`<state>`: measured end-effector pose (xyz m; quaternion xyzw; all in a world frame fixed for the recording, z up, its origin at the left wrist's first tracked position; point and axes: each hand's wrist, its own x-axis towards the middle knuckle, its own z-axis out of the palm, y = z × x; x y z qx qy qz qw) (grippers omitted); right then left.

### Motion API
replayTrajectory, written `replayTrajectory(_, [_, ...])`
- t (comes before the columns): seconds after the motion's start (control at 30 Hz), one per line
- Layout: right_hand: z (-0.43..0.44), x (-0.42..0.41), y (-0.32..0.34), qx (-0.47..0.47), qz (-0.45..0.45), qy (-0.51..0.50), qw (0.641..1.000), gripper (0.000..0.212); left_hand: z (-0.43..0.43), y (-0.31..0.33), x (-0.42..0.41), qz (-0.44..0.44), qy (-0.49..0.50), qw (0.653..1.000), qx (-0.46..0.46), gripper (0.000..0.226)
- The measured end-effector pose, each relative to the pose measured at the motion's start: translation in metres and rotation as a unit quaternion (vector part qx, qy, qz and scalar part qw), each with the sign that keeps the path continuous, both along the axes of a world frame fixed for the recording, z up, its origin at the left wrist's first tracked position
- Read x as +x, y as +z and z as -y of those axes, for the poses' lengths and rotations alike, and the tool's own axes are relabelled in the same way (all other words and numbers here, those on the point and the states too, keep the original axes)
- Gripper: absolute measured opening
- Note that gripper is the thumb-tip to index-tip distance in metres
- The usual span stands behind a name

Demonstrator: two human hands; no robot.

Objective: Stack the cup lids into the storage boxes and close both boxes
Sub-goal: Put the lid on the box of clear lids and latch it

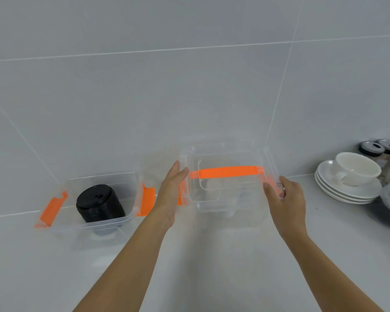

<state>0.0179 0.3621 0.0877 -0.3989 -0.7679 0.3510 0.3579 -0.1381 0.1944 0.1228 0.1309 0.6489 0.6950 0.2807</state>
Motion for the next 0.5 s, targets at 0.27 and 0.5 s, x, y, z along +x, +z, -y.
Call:
replayTrajectory(0.27, [-0.004,-0.018,-0.007,-0.010,0.013,-0.044,0.999,0.041,-0.018,-0.009,0.001,0.049,0.012,0.998,0.027,0.059])
replayTrajectory(0.5, [-0.006,-0.016,-0.011,-0.110,-0.022,-0.019,0.994,0.036,-0.023,-0.019,-0.001,0.029,0.011,1.000,-0.002,0.063])
